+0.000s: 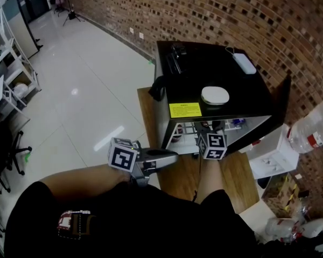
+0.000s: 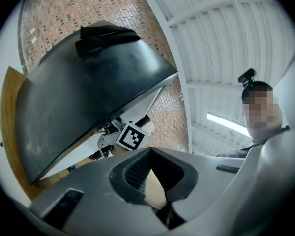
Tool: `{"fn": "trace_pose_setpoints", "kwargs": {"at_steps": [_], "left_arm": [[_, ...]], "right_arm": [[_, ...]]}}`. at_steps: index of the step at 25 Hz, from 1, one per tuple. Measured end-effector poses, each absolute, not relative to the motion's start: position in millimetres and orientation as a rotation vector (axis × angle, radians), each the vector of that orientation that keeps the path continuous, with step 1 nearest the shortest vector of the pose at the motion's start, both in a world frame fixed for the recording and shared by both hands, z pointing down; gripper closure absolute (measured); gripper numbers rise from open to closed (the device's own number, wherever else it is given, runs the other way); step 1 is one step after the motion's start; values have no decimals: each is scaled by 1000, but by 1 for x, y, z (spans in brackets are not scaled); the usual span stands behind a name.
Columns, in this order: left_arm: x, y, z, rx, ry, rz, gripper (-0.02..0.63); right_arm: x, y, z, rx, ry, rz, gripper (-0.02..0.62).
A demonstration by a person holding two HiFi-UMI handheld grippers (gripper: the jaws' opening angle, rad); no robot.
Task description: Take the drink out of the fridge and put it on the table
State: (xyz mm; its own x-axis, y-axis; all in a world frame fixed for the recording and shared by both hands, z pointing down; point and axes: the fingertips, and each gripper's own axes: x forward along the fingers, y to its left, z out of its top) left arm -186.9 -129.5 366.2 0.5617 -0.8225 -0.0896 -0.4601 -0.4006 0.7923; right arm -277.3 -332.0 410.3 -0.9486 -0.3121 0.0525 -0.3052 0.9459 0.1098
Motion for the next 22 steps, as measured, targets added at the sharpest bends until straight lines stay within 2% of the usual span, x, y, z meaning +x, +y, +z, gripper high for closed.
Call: {"fn": "trace_pose_setpoints", "kwargs": {"at_steps": [10,22], "left_arm": [[-184,-126,365,1963,-944,-728,614],[-109,-135,399,1927,-668,-631,614]], "right_arm": [[-235,-314,382,474,-3113,-206,279],[-76,-292,433,784,-3059,25,279]]}}
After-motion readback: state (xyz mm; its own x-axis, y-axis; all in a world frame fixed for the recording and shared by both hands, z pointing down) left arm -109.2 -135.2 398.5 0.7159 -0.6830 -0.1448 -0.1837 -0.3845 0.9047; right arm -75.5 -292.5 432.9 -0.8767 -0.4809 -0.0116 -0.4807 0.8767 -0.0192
